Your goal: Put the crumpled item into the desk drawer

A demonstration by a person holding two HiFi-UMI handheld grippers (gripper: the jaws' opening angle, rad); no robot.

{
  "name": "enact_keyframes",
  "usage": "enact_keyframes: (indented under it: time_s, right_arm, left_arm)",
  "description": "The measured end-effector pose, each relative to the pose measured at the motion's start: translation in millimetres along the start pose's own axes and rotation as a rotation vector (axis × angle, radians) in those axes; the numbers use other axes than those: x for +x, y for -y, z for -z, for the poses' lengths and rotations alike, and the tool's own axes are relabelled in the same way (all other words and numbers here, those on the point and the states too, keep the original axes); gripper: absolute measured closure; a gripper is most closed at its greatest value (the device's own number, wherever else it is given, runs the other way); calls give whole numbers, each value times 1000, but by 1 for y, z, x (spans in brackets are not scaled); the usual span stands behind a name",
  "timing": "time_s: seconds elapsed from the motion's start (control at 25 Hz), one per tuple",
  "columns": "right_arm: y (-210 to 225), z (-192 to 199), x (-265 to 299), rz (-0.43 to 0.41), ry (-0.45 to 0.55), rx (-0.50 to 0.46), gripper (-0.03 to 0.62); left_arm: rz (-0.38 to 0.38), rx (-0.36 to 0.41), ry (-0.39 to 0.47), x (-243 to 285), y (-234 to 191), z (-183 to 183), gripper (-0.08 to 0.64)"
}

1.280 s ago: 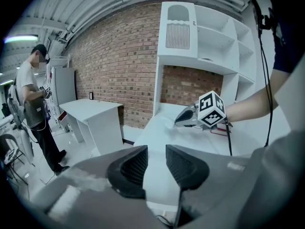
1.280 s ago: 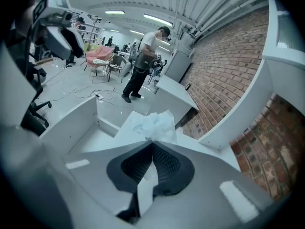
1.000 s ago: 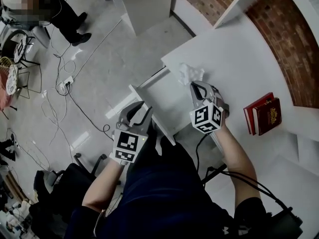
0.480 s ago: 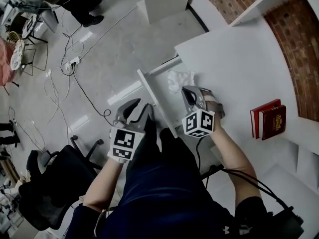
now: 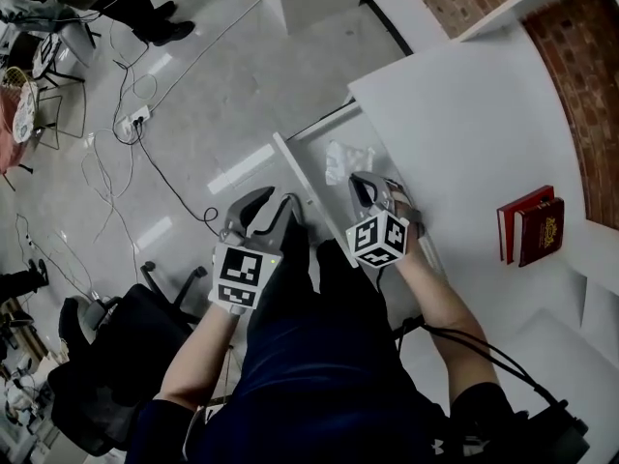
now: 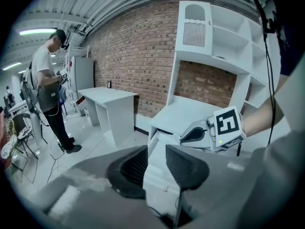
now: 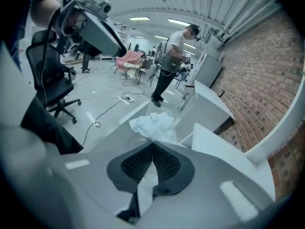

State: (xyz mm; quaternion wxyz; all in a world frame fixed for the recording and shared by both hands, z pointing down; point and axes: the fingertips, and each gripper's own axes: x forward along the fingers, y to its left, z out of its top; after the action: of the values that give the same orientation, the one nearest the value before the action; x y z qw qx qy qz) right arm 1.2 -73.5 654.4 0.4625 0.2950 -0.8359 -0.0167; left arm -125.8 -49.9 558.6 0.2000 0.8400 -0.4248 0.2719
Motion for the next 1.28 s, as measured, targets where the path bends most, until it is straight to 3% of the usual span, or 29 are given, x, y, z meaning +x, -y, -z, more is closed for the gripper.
enact_keyframes:
  time_s: [0.44, 1.0, 1.28]
  right_arm:
    - [-5, 53, 63, 67, -151, 274, 586]
    - [-4, 111, 127, 113, -312, 398, 584]
    - [0, 129, 147, 118, -366, 411, 583]
  left_arm:
    - [71, -2, -66, 13, -22, 17, 434]
    - [74, -19, -121, 25, -47, 36, 434]
    - [88, -40, -154, 30, -50, 49, 434]
